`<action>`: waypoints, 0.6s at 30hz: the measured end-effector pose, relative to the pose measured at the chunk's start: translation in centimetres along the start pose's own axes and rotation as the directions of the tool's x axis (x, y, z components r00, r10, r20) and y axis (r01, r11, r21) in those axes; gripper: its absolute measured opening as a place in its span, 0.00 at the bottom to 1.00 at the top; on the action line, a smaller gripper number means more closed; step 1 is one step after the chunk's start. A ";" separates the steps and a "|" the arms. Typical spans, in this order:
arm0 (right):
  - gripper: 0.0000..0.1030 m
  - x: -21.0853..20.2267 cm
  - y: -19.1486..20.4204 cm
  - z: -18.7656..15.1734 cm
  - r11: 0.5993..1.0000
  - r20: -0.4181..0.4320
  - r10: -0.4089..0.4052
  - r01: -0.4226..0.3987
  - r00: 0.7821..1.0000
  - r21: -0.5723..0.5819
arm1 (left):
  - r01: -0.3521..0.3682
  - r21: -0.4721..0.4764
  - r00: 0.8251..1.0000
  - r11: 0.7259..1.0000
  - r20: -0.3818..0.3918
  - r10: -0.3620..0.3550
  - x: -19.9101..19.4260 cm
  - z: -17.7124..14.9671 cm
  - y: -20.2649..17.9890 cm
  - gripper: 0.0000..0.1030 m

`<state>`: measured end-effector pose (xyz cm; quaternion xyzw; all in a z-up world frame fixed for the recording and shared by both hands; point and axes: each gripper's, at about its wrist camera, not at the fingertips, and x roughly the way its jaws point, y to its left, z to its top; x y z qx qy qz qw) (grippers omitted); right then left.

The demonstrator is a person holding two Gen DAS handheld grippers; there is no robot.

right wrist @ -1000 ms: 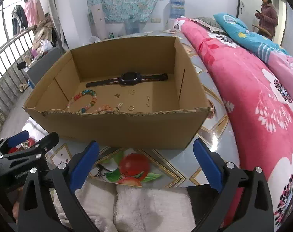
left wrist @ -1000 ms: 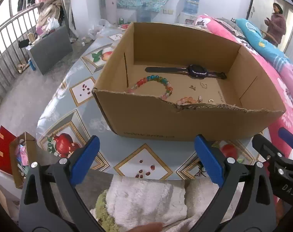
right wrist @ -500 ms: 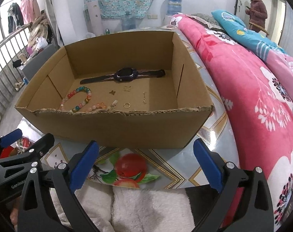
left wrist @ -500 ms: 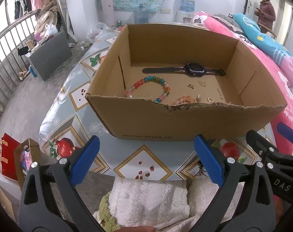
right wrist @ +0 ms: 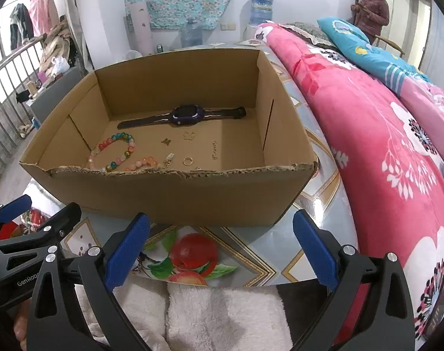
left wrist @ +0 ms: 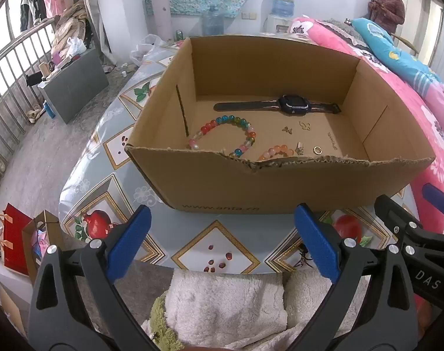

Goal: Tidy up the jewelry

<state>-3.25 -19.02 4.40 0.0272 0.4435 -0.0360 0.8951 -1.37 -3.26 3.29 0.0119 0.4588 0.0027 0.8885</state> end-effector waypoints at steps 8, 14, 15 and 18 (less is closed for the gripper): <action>0.93 0.0 0.0 -0.1 1.000 0.000 0.000 0.000 1.000 0.001 | 0.000 0.000 1.000 1.000 0.000 0.000 0.1 0.1 -0.1 0.92; 0.93 0.0 0.0 0.0 1.000 0.000 -0.001 0.001 1.000 0.000 | 0.000 0.001 1.000 1.000 -0.001 0.000 0.1 0.1 -0.1 0.92; 0.93 0.0 0.0 0.0 1.000 0.001 -0.001 0.001 1.000 -0.001 | -0.001 0.001 1.000 1.000 -0.001 0.001 0.1 0.1 -0.1 0.92; 0.93 0.0 0.0 0.0 1.000 0.002 -0.002 0.002 1.000 -0.001 | 0.001 0.000 1.000 1.000 -0.001 -0.001 0.1 0.1 -0.1 0.92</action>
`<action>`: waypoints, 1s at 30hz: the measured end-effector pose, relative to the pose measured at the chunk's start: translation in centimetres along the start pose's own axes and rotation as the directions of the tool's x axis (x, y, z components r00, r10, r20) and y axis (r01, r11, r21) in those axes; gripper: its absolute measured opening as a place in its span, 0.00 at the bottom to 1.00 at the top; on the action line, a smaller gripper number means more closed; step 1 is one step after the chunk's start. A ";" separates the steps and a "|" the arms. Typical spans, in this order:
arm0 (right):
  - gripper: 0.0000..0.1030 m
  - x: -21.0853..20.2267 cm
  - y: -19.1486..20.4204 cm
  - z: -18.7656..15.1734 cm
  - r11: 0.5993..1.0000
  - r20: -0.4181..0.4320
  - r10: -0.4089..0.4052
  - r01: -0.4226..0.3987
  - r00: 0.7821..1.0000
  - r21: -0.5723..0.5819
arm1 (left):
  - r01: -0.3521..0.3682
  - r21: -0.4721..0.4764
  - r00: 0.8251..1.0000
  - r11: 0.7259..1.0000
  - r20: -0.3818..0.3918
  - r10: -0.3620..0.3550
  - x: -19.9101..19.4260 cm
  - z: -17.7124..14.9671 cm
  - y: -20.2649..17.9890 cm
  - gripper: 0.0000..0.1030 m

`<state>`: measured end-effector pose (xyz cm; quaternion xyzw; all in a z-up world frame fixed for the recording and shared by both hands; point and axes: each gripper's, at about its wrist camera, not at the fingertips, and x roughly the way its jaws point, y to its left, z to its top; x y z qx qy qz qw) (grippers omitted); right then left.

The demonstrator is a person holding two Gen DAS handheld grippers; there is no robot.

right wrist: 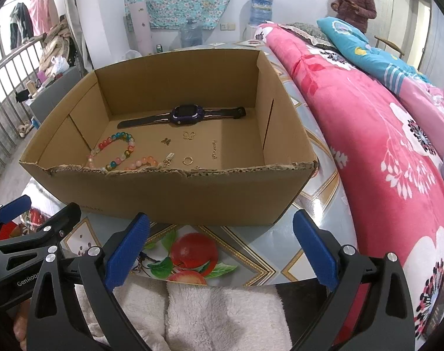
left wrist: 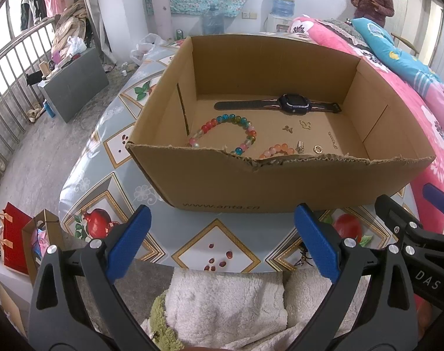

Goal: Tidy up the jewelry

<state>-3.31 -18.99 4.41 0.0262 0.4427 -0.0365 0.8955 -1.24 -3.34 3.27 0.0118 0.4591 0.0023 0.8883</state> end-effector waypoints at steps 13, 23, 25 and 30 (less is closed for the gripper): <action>0.93 0.0 -0.3 0.0 1.000 -0.005 -0.009 0.009 1.000 0.001 | 0.007 0.003 1.000 1.000 -0.018 -0.007 0.5 -0.4 0.1 0.92; 0.93 0.1 -0.2 0.0 1.000 -0.005 -0.011 0.011 1.000 0.001 | 0.006 0.003 1.000 1.000 -0.024 -0.006 0.5 -0.3 0.1 0.92; 0.93 0.1 -0.4 -0.1 1.000 -0.005 -0.013 0.013 1.000 0.002 | 0.007 0.002 1.000 1.000 -0.024 -0.007 0.5 -0.3 0.1 0.92; 0.93 0.1 -0.3 -0.1 1.000 -0.007 -0.013 0.013 1.000 0.002 | 0.007 0.002 1.000 1.000 -0.025 -0.007 0.5 -0.3 0.1 0.92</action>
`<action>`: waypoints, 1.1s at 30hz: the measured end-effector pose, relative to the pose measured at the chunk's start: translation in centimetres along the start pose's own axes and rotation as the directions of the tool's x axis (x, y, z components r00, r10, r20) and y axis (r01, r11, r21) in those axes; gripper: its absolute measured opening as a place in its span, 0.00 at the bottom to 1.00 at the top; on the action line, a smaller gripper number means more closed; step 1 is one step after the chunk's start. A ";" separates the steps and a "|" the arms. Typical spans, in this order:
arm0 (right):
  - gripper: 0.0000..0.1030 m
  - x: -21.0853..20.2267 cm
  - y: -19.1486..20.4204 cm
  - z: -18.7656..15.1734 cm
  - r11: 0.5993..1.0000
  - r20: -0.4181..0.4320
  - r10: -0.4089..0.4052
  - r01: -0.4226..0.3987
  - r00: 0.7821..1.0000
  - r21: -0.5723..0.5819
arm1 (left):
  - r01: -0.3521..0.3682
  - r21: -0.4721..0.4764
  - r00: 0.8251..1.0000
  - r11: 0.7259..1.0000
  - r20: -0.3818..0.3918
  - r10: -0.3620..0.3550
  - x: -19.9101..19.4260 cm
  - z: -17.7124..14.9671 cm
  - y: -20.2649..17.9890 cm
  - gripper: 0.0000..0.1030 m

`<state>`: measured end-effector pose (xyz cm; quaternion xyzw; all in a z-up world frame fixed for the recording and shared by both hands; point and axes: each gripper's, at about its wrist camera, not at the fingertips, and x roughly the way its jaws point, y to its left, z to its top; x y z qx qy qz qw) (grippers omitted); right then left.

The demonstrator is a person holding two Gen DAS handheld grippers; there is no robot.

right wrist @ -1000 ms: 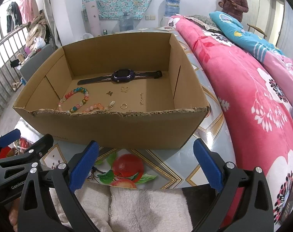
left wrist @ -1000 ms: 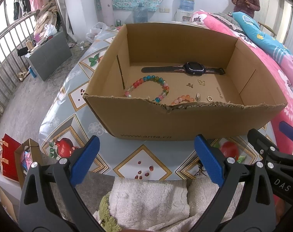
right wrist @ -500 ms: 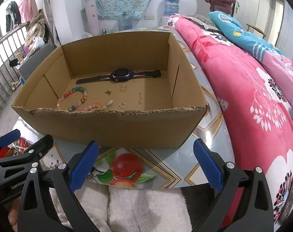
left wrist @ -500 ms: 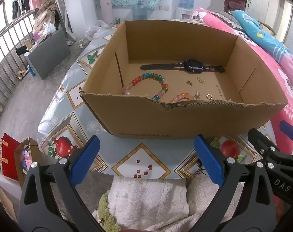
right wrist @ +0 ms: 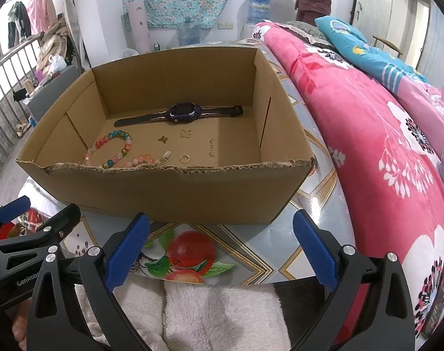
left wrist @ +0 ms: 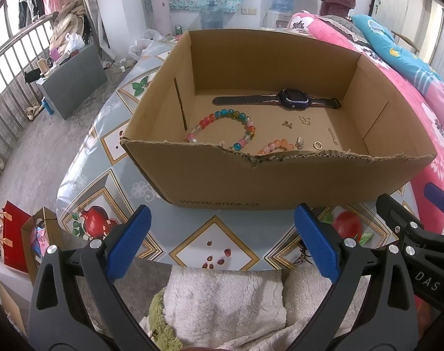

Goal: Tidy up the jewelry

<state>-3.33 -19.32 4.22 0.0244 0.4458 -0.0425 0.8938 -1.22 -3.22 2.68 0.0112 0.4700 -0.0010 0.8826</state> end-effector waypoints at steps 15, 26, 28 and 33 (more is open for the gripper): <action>0.93 0.0 -0.2 -0.1 1.000 -0.002 -0.002 0.002 1.000 -0.002 | -0.002 0.000 1.000 1.000 -0.004 0.002 0.0 -0.1 0.0 0.92; 0.93 0.0 -0.1 0.0 1.000 -0.005 -0.002 0.002 1.000 -0.001 | -0.001 0.000 1.000 1.000 -0.005 0.001 0.0 -0.1 0.1 0.92; 0.93 0.0 -0.1 0.0 1.000 -0.005 -0.002 0.002 1.000 -0.001 | -0.002 0.000 1.000 1.000 -0.004 0.002 0.0 0.0 0.1 0.92; 0.93 0.1 -0.1 0.0 1.000 -0.005 -0.003 0.003 1.000 -0.002 | -0.002 0.000 1.000 1.000 -0.005 0.002 0.0 -0.1 0.1 0.92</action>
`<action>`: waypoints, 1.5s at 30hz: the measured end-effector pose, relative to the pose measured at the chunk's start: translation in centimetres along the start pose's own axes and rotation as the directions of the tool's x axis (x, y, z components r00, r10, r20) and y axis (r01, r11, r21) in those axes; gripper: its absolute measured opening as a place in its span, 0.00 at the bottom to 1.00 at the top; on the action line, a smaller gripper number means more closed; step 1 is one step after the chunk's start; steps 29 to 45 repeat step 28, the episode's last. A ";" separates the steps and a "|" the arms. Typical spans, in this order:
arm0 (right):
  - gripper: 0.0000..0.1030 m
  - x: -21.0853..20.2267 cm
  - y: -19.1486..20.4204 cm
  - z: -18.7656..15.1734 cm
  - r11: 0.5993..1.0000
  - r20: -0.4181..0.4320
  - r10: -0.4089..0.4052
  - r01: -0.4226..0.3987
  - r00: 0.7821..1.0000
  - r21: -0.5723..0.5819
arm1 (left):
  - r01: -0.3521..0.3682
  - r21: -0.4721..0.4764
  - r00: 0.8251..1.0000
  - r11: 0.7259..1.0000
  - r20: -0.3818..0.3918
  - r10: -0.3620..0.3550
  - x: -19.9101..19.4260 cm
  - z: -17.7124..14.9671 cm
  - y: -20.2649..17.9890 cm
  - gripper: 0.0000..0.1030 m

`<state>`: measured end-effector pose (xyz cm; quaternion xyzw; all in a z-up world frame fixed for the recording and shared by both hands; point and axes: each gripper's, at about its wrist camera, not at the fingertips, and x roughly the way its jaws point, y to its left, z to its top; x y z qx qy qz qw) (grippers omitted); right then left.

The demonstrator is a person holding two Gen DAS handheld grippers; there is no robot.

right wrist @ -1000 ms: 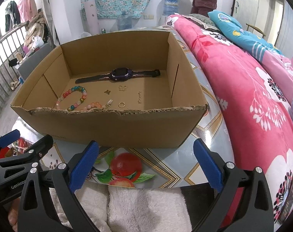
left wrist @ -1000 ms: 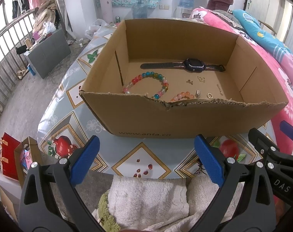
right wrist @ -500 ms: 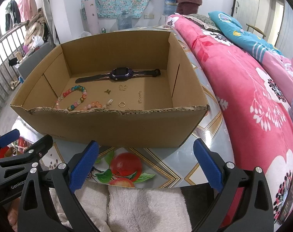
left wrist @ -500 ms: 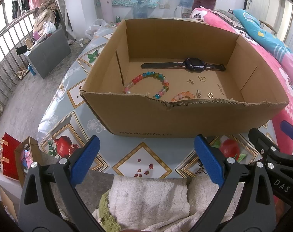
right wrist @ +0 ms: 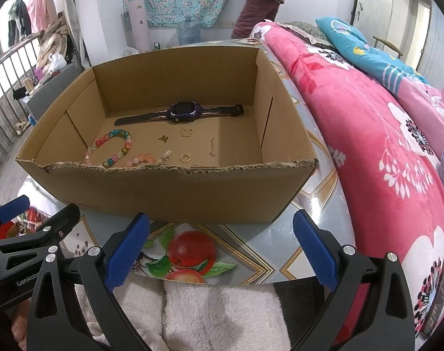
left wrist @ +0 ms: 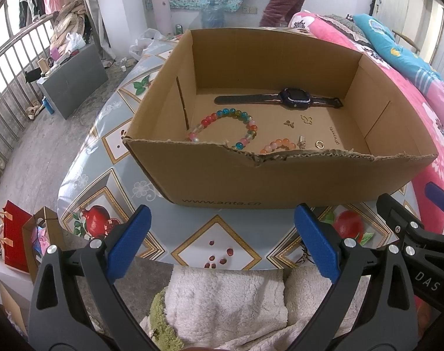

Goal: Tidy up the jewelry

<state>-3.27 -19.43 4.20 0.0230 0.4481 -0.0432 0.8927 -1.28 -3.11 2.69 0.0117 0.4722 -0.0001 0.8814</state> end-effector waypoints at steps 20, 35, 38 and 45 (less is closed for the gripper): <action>0.93 0.0 0.3 0.0 1.000 -0.003 -0.002 0.002 1.000 0.000 | -0.001 0.002 1.000 1.000 0.001 0.001 -0.1 0.0 0.0 0.92; 0.93 0.0 0.3 0.0 1.000 -0.002 -0.002 0.002 1.000 -0.002 | -0.002 -0.001 1.000 1.000 0.002 0.002 0.0 0.0 0.1 0.92; 0.93 0.0 0.3 0.0 1.000 -0.002 -0.002 0.002 1.000 -0.002 | -0.002 -0.001 1.000 1.000 0.002 0.002 0.0 0.0 0.1 0.92; 0.93 0.0 0.3 0.0 1.000 -0.002 -0.002 0.002 1.000 -0.002 | -0.002 -0.001 1.000 1.000 0.002 0.002 0.0 0.0 0.1 0.92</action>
